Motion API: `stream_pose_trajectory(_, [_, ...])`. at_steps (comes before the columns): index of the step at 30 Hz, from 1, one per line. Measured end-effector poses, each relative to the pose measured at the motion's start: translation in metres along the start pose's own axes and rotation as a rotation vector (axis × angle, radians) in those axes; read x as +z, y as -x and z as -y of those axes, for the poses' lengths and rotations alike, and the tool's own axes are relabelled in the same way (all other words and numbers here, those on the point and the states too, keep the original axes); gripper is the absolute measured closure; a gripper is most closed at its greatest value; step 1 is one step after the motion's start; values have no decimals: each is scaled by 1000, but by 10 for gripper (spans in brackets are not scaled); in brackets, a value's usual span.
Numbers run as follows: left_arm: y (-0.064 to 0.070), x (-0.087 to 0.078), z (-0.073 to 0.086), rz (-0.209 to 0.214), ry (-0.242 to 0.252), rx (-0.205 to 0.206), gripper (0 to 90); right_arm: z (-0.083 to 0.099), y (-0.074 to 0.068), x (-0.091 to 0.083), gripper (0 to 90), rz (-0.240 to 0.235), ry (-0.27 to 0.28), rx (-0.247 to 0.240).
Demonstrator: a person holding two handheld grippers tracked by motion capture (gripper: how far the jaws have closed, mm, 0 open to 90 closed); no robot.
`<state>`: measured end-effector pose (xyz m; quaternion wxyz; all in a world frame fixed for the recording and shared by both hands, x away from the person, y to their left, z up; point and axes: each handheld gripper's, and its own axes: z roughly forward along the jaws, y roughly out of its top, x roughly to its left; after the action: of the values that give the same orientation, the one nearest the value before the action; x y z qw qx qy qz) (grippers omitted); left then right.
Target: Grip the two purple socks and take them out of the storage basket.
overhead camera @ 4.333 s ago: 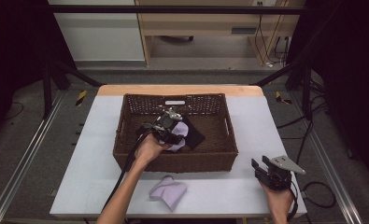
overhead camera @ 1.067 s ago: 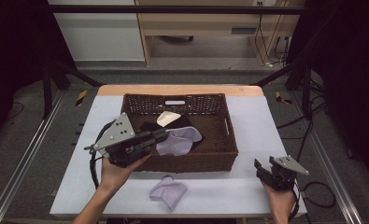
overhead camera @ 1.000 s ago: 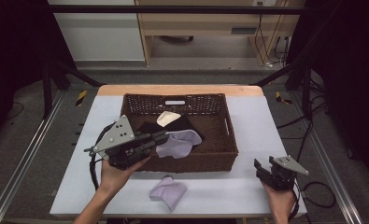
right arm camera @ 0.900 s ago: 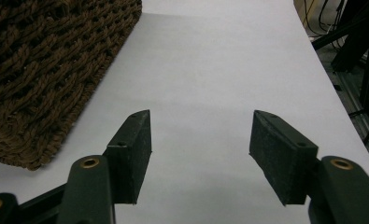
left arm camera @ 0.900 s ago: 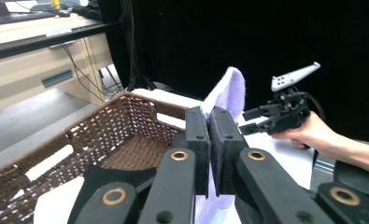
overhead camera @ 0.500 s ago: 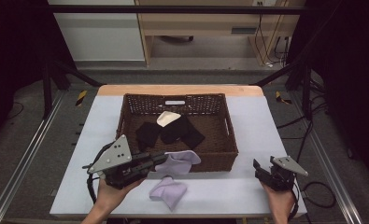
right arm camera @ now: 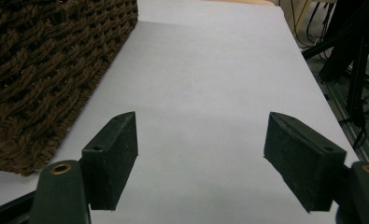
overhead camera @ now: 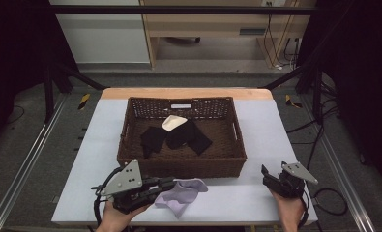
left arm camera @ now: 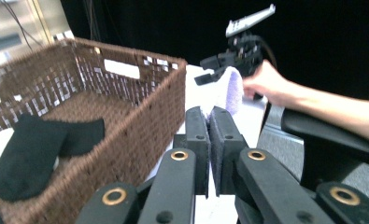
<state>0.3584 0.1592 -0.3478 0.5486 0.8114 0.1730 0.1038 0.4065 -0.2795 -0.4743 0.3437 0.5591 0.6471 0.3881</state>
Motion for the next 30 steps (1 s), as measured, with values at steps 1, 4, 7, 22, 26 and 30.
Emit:
stream_pose_trajectory(1, [0,2,3,-4,-11,-4,864,0,0,0,258,1,0,0])
stream_pose_trajectory(4, [-3,9,16,-2,-48,-27,864,0,0,0,253,2,-1,-1])
stream_pose_trajectory(7, [-7,16,26,-12,-79,-43,864,0,0,1,246,2,-2,-2])
stream_pose_trajectory(22, [-37,47,75,-57,-189,-176,854,1,0,2,233,-7,-13,1])
stream_pose_trajectory(26, [-39,43,75,-68,-169,-197,751,1,0,2,230,-10,-18,0])
stream_pose_trajectory(30, [-42,34,76,-80,-146,-214,641,1,0,2,228,-9,-20,2])
